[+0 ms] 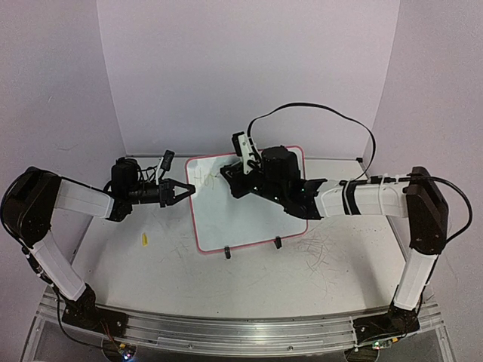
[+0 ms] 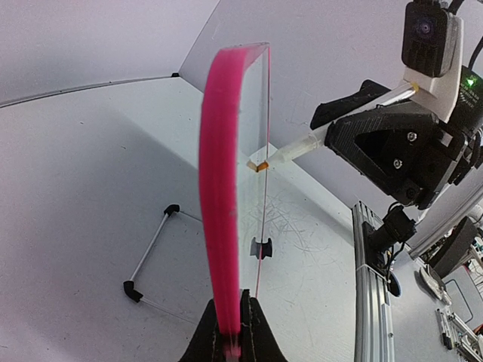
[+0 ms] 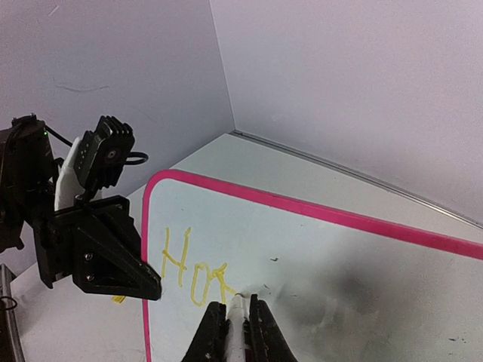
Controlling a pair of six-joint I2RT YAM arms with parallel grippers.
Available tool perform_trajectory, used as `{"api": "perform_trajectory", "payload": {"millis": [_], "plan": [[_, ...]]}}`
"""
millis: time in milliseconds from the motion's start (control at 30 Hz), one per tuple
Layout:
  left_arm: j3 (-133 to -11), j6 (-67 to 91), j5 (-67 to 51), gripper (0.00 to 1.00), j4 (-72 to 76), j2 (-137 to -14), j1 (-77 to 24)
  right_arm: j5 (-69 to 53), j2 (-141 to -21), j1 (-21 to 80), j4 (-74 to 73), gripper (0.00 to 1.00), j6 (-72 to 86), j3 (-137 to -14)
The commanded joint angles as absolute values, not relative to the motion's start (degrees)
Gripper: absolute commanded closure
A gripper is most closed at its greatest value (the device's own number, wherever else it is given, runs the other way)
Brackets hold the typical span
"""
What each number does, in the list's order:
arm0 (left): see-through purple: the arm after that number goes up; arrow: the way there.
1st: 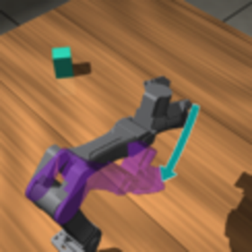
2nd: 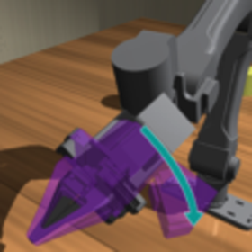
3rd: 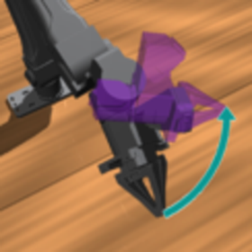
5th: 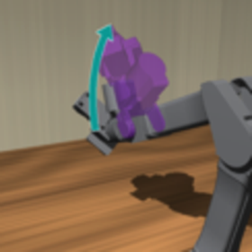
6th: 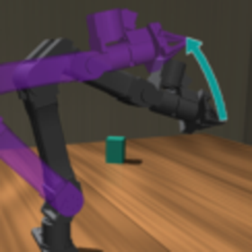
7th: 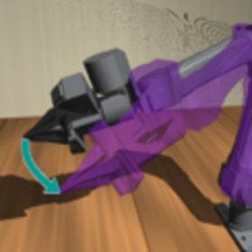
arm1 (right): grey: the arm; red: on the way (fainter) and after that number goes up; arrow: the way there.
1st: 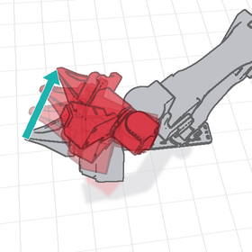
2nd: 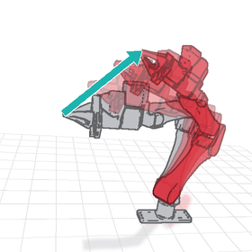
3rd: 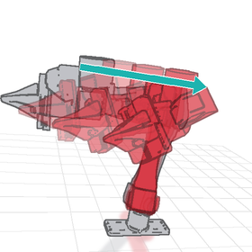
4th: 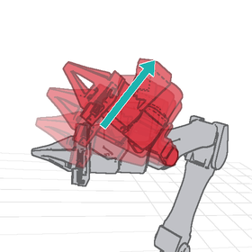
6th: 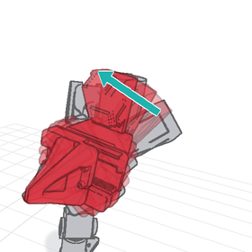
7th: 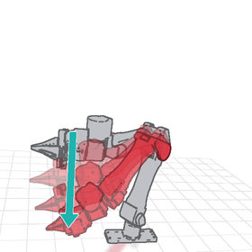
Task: Write a sentence on the whiteboard
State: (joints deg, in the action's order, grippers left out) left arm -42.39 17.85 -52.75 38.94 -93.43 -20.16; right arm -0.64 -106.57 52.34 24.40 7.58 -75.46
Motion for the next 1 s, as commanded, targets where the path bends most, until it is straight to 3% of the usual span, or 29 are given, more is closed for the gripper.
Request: {"api": "perform_trajectory", "payload": {"millis": [0, 800, 967], "plan": [[-44.5, 13.6, -50.9, 1.0, 39.0, -92.0, -20.1, 2.5, -103.9, 51.8, 24.6, 1.0, 7.9, -73.7], [-44.4, 13.9, -51.0, 1.0, 38.9, -91.7, -20.2, -2.0, -109.0, 52.2, 25.1, 1.0, 9.7, -78.6], [-44.3, 13.9, -50.8, 1.0, 39.0, -91.7, -20.2, -4.6, -105.6, 52.2, 25.8, 1.0, 9.7, -77.4]]}}
